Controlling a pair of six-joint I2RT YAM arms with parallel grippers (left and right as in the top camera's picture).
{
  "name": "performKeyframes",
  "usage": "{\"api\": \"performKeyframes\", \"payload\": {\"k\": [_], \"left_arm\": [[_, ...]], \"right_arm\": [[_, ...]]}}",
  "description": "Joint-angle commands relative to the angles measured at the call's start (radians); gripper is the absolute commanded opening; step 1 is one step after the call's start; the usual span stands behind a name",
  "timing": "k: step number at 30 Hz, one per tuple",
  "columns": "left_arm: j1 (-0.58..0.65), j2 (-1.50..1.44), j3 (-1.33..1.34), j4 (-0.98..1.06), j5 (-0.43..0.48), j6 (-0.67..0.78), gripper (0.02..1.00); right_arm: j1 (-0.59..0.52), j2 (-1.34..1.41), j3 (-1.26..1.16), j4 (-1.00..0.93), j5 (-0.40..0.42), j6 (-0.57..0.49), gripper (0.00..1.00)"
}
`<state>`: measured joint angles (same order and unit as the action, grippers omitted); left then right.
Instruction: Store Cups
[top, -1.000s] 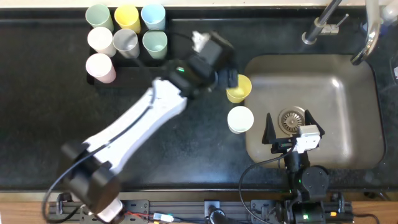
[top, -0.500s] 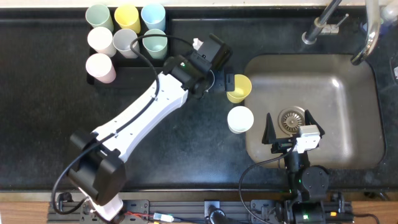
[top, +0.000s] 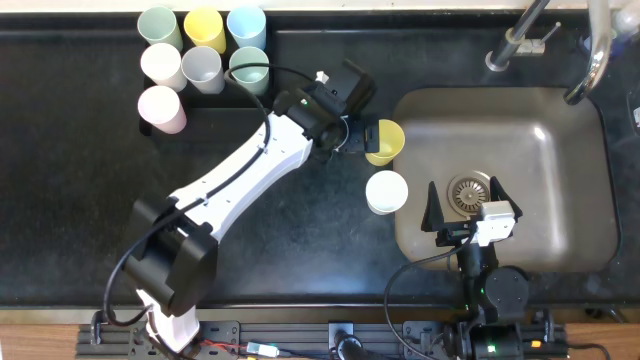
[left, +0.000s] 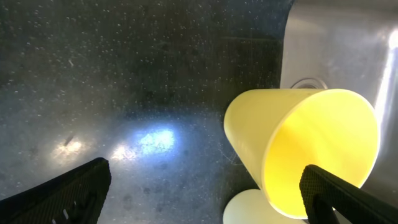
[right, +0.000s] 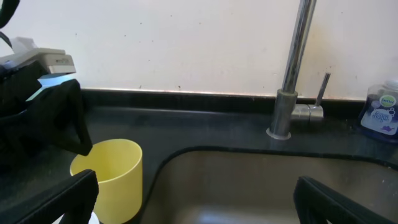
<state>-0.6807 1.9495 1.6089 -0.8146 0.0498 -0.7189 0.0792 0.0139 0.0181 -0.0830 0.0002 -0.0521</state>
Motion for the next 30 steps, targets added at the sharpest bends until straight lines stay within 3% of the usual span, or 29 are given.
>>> {"api": "performKeyframes", "payload": {"k": [1,8,9,11,12,13,15,16,24,30], "left_arm": [[-0.005,0.030,0.002,0.006,0.028,-0.016,1.000],[-0.003,0.043,0.002,0.000,0.027,-0.015,1.000],[-0.003,0.043,0.002,0.000,0.027,-0.016,0.932],[-0.003,0.043,0.002,0.000,0.027,-0.021,0.568],[-0.003,0.043,0.002,0.000,0.027,-0.023,0.310],[-0.003,0.043,0.002,0.001,0.028,-0.024,0.123],[-0.003,0.043,0.002,0.000,0.027,-0.043,0.099],[-0.003,0.044,0.002,0.001,0.028,-0.051,0.036],[0.008,0.040,0.002,0.000,-0.001,-0.075,0.036],[0.092,-0.082,0.002,-0.031,-0.010,-0.084,0.038]], "right_arm": [[0.001,-0.010,-0.013,0.006,-0.003,0.007,0.998],[0.001,-0.010,-0.013,0.006,-0.003,0.007,0.996],[0.001,-0.010,-0.013,0.006,-0.003,0.007,0.998],[0.001,-0.010,-0.013,0.006,-0.003,0.007,0.998],[0.001,-0.010,-0.013,0.006,-0.003,0.007,0.998],[0.001,-0.010,-0.013,0.006,-0.003,0.007,1.000],[0.001,-0.010,-0.013,0.006,-0.003,0.007,0.998],[0.001,-0.010,-0.013,0.006,-0.003,0.007,0.993],[0.001,-0.010,-0.013,0.006,-0.003,0.007,0.996],[0.001,-0.010,-0.013,0.006,-0.003,0.007,0.998]]}}
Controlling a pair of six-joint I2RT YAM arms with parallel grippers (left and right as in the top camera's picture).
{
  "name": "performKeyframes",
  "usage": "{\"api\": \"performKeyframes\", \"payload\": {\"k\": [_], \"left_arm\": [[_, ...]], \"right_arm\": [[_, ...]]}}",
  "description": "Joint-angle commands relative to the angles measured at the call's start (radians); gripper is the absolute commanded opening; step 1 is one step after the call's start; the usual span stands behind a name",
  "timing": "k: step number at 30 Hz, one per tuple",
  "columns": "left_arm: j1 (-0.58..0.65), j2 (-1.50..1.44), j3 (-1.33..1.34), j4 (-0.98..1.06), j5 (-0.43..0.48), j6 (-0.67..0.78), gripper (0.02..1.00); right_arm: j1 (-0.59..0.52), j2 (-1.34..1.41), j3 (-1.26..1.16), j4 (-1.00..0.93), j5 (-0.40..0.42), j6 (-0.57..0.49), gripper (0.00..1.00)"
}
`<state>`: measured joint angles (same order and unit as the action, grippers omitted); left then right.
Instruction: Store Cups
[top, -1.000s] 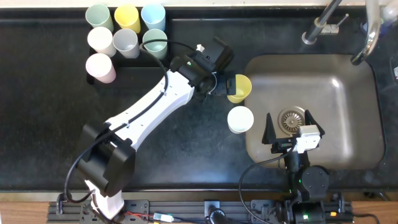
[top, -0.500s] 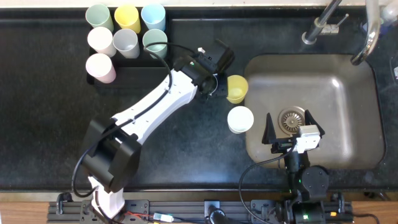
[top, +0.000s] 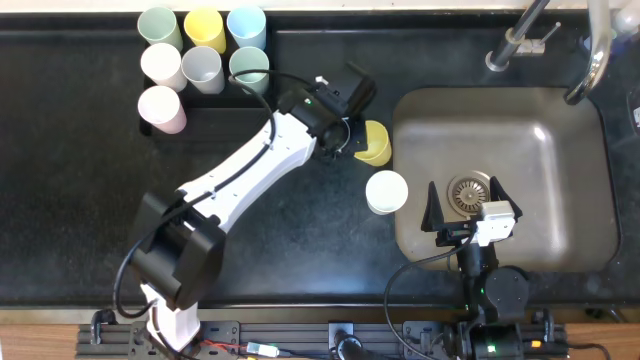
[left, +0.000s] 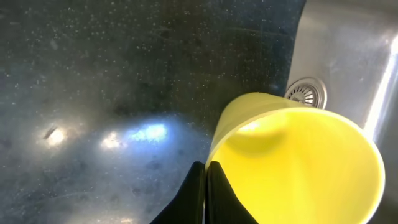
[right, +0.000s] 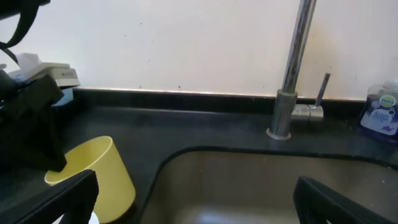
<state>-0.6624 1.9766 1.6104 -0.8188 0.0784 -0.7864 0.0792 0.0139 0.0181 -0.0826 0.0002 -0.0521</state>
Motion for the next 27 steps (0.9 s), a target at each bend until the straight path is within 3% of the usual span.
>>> {"api": "performKeyframes", "payload": {"k": [1,10,14,18,27], "left_arm": [[0.095,-0.138,0.000,-0.039,-0.038,-0.017,0.036],[0.360,-0.380,0.000,-0.211,-0.016,-0.073,0.038],[0.483,-0.391,-0.022,-0.344,-0.093,-0.166,0.038],[0.568,-0.389,-0.142,-0.286,-0.116,-0.241,0.038],[0.554,-0.353,-0.214,-0.241,-0.251,-0.461,0.040]], "right_arm": [[0.001,-0.010,-0.013,0.005,-0.003,0.007,0.996],[0.001,-0.010,-0.013,0.005,-0.003,0.007,0.998],[0.001,-0.010,-0.013,0.005,-0.003,0.007,0.996],[0.001,-0.010,-0.013,0.005,-0.003,0.007,0.998],[0.001,-0.010,-0.013,0.005,-0.003,0.007,0.998]]}}
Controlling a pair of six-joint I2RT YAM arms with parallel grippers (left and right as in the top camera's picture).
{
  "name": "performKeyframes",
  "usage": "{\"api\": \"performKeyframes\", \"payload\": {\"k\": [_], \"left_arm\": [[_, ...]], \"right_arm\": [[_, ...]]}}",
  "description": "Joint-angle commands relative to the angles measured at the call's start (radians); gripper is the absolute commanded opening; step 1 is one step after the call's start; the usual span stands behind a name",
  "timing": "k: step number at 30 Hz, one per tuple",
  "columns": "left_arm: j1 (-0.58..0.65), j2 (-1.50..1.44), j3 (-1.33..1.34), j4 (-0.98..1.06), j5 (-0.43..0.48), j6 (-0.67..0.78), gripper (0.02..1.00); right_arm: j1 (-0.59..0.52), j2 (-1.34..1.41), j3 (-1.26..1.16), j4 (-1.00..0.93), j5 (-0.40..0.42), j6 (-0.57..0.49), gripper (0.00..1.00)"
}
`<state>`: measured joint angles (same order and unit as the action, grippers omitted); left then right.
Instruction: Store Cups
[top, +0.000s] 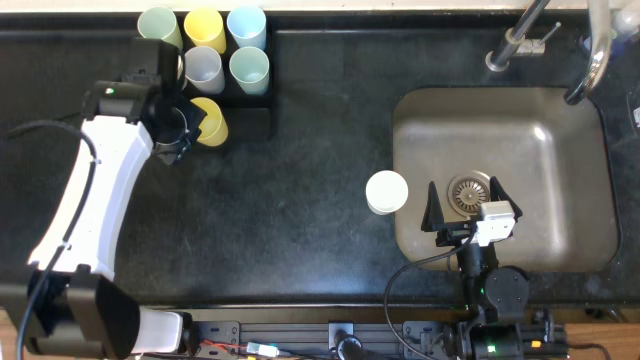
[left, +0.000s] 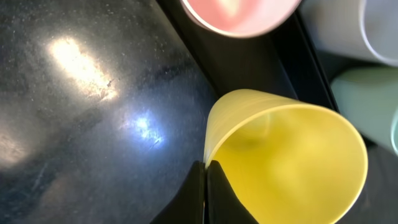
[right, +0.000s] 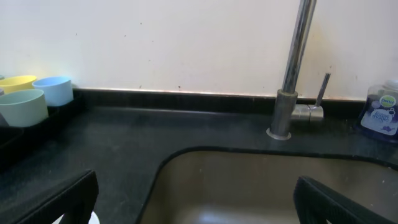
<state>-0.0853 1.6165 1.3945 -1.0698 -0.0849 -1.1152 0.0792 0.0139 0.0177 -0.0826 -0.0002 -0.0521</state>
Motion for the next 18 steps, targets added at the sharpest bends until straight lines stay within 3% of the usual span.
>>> {"api": "performKeyframes", "payload": {"k": [1,18], "left_arm": [[-0.027,0.012,0.002,0.011,-0.094,-0.153,0.038],[-0.042,0.080,0.022,0.091,-0.093,-0.301,0.038]], "right_arm": [[0.001,-0.010,-0.013,0.005,-0.003,0.007,0.998],[0.001,-0.010,-0.013,0.005,-0.003,0.007,0.996]]}}
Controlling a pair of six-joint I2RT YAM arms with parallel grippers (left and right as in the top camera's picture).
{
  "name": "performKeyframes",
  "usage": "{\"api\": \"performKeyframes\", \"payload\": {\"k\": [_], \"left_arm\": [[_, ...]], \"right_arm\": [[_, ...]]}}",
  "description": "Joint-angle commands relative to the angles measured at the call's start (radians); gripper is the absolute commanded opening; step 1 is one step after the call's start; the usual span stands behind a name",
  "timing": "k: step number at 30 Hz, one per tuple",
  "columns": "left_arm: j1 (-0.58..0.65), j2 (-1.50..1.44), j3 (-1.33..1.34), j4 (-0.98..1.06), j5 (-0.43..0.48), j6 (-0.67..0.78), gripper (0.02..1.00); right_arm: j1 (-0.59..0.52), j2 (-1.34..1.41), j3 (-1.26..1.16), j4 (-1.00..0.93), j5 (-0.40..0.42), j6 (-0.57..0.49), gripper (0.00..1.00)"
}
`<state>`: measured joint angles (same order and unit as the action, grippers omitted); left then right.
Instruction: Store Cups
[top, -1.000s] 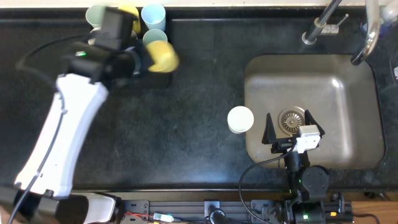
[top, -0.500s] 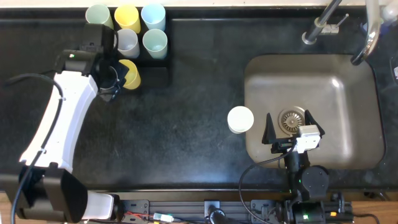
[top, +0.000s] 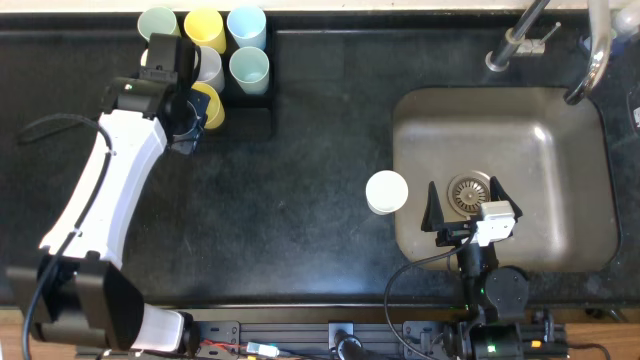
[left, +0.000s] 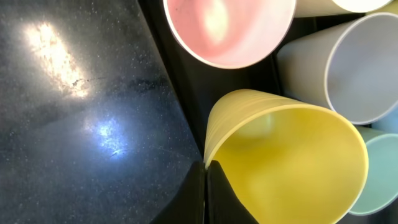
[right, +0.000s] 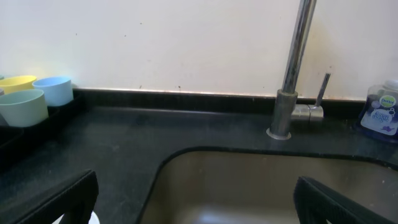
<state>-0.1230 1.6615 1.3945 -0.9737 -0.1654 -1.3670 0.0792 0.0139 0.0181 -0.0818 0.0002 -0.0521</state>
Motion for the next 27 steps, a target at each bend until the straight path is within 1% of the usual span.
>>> {"api": "performKeyframes", "payload": {"k": [1,27], "left_arm": [[-0.005,0.043,0.030,-0.004,-0.012,-0.049,0.038],[0.002,0.119,0.061,-0.023,-0.023,-0.056,0.038]], "right_arm": [[0.001,-0.010,-0.013,0.005,-0.003,0.007,0.998],[0.001,-0.010,-0.013,0.005,-0.003,0.007,0.998]]}}
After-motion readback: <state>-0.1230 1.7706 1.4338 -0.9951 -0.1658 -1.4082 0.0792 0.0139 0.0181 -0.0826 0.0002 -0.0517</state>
